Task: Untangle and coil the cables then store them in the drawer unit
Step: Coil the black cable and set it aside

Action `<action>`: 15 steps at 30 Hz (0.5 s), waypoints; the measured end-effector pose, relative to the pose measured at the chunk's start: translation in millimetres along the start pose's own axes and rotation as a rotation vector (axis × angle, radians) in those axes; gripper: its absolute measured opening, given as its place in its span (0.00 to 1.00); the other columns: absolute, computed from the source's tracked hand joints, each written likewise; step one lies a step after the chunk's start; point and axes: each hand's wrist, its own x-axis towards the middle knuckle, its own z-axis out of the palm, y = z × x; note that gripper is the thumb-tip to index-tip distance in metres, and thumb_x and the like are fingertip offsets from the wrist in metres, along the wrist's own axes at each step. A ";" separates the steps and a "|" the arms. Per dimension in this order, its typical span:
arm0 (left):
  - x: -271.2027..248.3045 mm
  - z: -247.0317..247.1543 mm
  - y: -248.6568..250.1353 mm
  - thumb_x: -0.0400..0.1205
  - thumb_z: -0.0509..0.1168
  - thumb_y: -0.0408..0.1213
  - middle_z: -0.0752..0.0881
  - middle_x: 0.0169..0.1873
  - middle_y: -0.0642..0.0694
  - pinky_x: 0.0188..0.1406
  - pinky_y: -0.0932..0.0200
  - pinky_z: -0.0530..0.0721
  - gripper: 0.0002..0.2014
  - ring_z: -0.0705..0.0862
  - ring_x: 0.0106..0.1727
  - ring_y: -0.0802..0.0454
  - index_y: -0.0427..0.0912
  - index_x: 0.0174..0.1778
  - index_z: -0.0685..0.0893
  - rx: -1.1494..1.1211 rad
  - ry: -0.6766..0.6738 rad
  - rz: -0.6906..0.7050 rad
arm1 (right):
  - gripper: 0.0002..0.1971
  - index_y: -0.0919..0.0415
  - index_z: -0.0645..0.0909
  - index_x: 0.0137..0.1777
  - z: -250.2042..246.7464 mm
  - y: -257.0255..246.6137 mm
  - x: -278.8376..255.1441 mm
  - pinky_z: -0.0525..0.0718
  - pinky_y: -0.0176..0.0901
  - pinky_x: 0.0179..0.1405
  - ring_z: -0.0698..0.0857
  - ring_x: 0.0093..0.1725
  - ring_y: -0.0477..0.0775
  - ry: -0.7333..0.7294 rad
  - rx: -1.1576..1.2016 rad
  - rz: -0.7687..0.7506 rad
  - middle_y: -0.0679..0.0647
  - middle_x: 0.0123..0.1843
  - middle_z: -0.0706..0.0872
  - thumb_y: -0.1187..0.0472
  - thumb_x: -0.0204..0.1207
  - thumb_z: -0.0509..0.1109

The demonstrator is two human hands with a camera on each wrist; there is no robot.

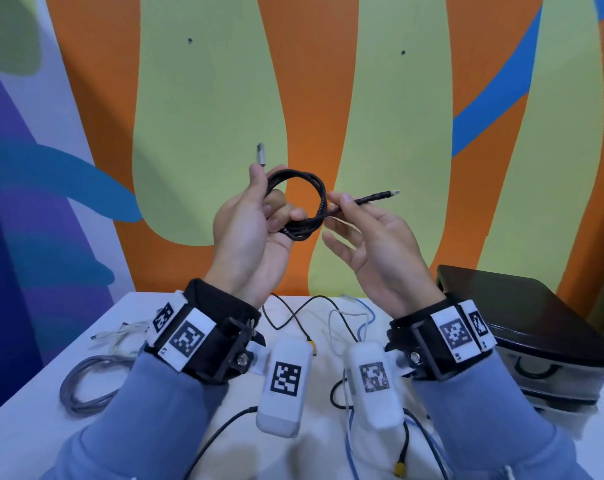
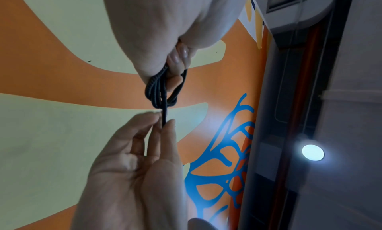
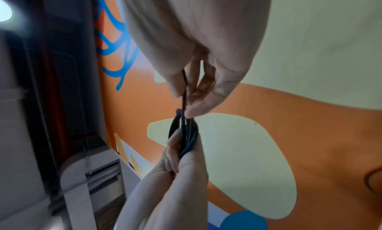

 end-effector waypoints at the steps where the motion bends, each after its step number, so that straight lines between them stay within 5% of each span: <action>1: -2.7 2.7 -2.1 0.96 0.59 0.46 0.59 0.28 0.52 0.31 0.60 0.77 0.20 0.63 0.23 0.55 0.31 0.65 0.85 0.031 -0.020 0.005 | 0.09 0.68 0.88 0.59 0.5 2.2 1.4 0.89 0.39 0.46 0.88 0.51 0.53 0.023 0.063 0.019 0.57 0.51 0.90 0.62 0.87 0.71; 7: -9.6 8.2 -4.5 0.95 0.60 0.47 0.56 0.27 0.53 0.29 0.61 0.77 0.21 0.58 0.24 0.55 0.29 0.63 0.85 0.160 -0.161 0.030 | 0.16 0.73 0.82 0.68 -3.8 7.3 4.2 0.86 0.33 0.38 0.90 0.47 0.56 0.144 0.061 0.015 0.62 0.46 0.93 0.68 0.84 0.75; 11: -13.3 10.4 -2.2 0.95 0.59 0.46 0.53 0.27 0.51 0.28 0.62 0.78 0.21 0.61 0.21 0.55 0.29 0.58 0.87 0.228 -0.199 0.031 | 0.11 0.64 0.87 0.67 -5.7 7.1 1.4 0.85 0.39 0.38 0.88 0.38 0.53 -0.048 -0.351 0.039 0.56 0.44 0.91 0.64 0.87 0.71; 15: -9.3 5.5 2.5 0.95 0.61 0.47 0.56 0.26 0.52 0.32 0.58 0.75 0.21 0.61 0.23 0.54 0.30 0.59 0.88 0.287 -0.179 0.055 | 0.13 0.58 0.90 0.64 -8.5 2.1 -1.9 0.80 0.49 0.48 0.80 0.50 0.53 -0.257 -0.372 0.061 0.54 0.54 0.88 0.68 0.88 0.66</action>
